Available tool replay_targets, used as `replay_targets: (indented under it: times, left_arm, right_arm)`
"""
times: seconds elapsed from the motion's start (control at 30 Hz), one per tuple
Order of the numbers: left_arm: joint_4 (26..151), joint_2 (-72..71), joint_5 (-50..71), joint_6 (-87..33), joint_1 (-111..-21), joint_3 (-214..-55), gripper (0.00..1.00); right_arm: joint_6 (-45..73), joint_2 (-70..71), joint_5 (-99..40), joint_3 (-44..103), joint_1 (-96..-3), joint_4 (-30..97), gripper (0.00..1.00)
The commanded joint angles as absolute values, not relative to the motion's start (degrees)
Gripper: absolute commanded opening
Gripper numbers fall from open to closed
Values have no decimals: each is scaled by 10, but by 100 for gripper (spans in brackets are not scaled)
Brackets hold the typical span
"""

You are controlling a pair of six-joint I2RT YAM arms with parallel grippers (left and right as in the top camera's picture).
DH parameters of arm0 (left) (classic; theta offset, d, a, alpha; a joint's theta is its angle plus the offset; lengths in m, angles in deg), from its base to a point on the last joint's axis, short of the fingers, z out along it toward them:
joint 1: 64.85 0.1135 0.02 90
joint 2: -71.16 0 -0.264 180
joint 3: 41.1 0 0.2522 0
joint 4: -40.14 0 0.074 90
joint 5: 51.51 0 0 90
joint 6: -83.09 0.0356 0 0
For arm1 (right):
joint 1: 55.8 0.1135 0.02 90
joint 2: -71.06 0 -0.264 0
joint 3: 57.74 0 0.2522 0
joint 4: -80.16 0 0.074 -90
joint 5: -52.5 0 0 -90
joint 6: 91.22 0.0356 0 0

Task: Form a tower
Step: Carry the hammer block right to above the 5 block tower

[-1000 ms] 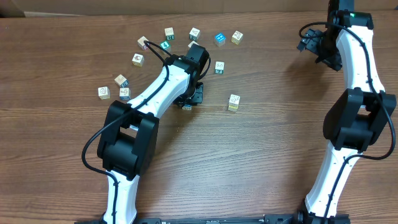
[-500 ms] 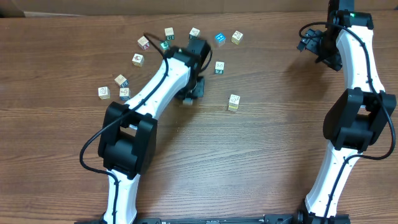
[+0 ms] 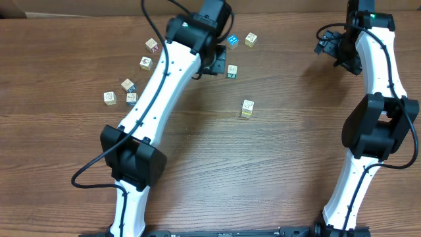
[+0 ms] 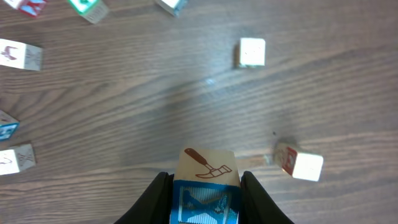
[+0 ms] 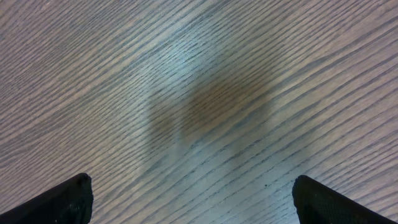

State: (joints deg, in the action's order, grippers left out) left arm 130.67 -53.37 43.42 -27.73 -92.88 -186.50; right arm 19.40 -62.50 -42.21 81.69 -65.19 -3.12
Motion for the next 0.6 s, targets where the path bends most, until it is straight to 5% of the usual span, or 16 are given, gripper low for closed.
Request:
replay_targets:
  times: [0.0,0.57]
  left_arm:
    - [1308,-536,428,-284,-964,-1877,22]
    - [1305,-551,429,-321,-1046,-1870,22]
  right_arm:
    - [196,-614,-424,824,-655,-29,100]
    - [196,-614,-424,824,-655,-29,100]
